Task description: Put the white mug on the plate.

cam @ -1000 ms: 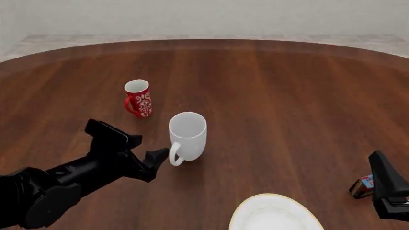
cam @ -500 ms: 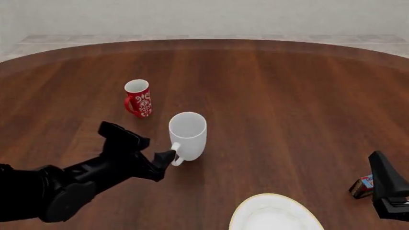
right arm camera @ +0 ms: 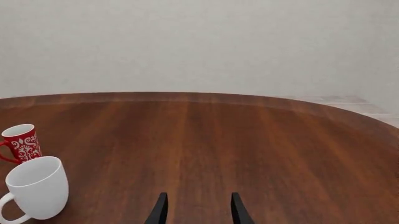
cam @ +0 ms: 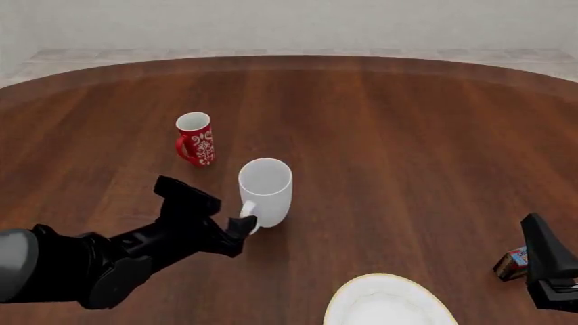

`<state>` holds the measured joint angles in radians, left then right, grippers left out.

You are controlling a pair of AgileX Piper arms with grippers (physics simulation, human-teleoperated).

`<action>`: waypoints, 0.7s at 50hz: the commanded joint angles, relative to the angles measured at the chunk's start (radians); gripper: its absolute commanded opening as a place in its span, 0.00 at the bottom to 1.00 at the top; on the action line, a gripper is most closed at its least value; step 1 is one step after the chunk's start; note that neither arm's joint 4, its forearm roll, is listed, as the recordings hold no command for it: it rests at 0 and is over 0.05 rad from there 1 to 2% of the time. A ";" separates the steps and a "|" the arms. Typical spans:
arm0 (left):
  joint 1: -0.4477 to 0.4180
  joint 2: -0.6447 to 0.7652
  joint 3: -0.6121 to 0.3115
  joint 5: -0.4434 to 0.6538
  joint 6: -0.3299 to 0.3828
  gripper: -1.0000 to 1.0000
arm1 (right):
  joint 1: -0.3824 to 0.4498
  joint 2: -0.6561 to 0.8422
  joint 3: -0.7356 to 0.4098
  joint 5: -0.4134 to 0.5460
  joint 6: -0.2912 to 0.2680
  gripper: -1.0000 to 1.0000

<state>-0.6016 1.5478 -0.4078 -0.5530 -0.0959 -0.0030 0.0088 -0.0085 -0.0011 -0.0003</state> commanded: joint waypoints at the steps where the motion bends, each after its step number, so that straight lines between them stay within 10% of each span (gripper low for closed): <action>1: -0.005 0.026 -0.010 -0.016 -0.026 1.00 | 0.003 0.006 0.001 -0.005 0.000 1.00; 35: -0.032 0.125 -0.050 -0.041 -0.085 1.00 | 0.003 0.006 0.001 -0.005 0.000 1.00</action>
<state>-0.6322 1.6518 -0.4448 -0.5899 -0.1546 -0.0030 0.0087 -0.0085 -0.0011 -0.0002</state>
